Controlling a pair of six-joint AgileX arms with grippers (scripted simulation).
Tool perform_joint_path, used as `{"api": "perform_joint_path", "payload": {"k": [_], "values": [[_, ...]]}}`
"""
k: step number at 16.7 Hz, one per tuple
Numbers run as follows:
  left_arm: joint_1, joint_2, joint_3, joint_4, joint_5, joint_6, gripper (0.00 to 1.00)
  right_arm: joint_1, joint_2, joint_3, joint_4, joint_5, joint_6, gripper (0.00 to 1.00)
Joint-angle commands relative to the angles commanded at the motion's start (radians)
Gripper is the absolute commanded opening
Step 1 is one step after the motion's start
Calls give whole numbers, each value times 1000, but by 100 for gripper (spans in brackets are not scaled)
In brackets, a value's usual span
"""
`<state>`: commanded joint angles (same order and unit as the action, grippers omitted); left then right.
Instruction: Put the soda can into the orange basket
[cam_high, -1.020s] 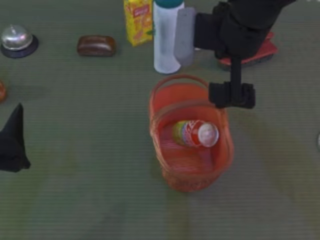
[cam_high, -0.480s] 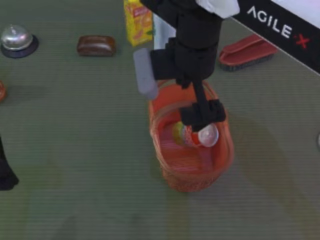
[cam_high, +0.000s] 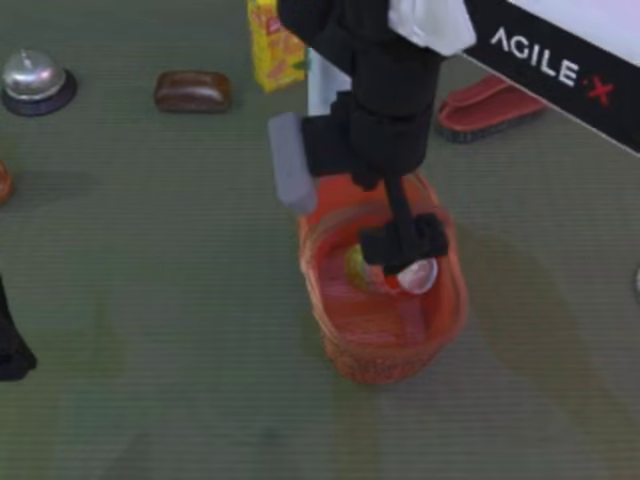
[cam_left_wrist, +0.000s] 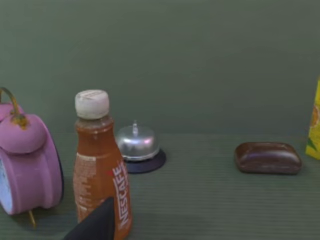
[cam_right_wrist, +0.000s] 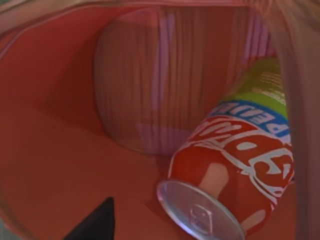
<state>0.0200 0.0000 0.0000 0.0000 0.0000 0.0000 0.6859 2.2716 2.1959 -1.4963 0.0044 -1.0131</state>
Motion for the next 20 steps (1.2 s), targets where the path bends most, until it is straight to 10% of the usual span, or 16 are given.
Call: {"api": "perform_joint_path", "payload": {"k": [5, 18, 20], "values": [[0, 0, 0, 0, 0, 0, 100, 1, -5, -23, 21, 0, 0, 100], [0, 0, 0, 0, 0, 0, 100, 1, -5, -23, 21, 0, 0, 2], [0, 0, 0, 0, 0, 0, 100, 1, -5, -23, 21, 0, 0, 0]]}}
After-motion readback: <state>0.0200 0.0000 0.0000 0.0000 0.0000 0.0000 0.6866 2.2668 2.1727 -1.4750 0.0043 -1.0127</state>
